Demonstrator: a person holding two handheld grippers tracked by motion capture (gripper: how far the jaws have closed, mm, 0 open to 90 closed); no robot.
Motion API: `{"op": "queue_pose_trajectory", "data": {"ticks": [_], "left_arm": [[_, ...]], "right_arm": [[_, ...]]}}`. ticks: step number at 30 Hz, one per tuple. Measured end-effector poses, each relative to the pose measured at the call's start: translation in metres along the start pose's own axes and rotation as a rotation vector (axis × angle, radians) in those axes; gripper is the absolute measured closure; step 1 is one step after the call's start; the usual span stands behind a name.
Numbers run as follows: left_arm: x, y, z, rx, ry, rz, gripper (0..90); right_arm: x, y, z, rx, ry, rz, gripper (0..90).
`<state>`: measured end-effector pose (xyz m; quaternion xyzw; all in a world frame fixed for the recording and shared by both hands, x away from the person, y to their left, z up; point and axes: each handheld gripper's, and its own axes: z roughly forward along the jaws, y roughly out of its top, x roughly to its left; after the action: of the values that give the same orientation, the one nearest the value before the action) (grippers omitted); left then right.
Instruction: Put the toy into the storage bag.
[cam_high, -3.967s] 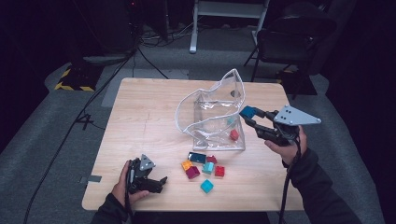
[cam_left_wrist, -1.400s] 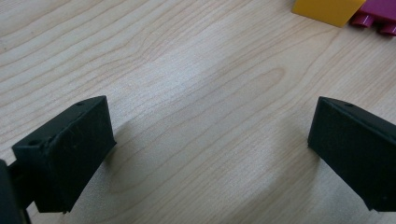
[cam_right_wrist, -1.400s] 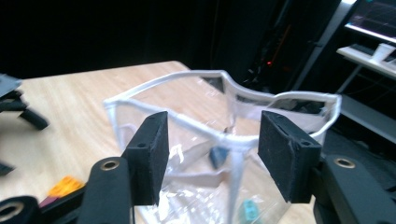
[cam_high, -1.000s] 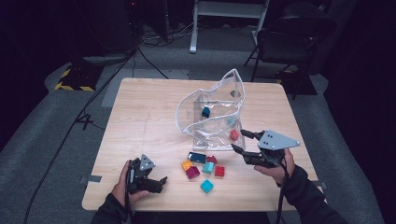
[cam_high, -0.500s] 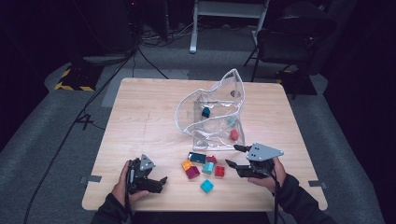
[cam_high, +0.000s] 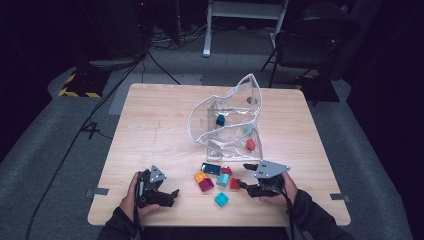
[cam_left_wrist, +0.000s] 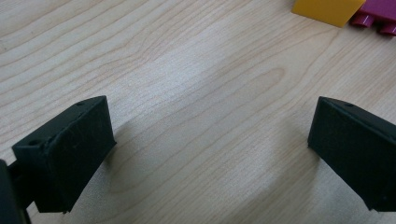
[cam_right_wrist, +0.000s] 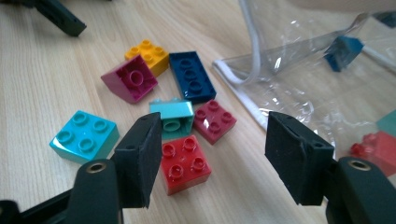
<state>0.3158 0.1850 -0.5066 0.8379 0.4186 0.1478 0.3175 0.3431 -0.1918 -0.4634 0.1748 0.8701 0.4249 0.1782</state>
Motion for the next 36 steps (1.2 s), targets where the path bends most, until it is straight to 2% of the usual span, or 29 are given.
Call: {"op": "queue_pose_trajectory", "data": {"ticks": [7, 13, 23, 29, 32, 36], "left_arm": [[0.0, 0.0, 0.0, 0.0, 0.0, 0.001, 0.5], [0.0, 0.0, 0.0, -0.002, 0.002, 0.004, 0.5], [0.0, 0.0, 0.0, -0.002, 0.002, 0.003, 0.5], [0.0, 0.0, 0.0, -0.001, 0.002, 0.004, 0.5], [0.0, 0.0, 0.0, -0.002, 0.002, 0.003, 0.6], [0.0, 0.0, 0.0, -0.001, 0.002, 0.004, 0.5]], "right_arm": [[0.002, -0.009, 0.012, 0.024, 0.026, 0.014, 36.8], [-0.001, -0.015, 0.021, 0.038, 0.038, 0.061, 36.8], [0.004, -0.02, 0.031, 0.063, 0.078, 0.053, 36.5], [0.006, -0.022, 0.035, 0.08, 0.075, 0.046, 36.9], [0.006, -0.023, 0.036, 0.081, 0.054, 0.057, 38.8], [0.007, -0.024, 0.036, 0.082, 0.057, 0.054, 40.1]]}}
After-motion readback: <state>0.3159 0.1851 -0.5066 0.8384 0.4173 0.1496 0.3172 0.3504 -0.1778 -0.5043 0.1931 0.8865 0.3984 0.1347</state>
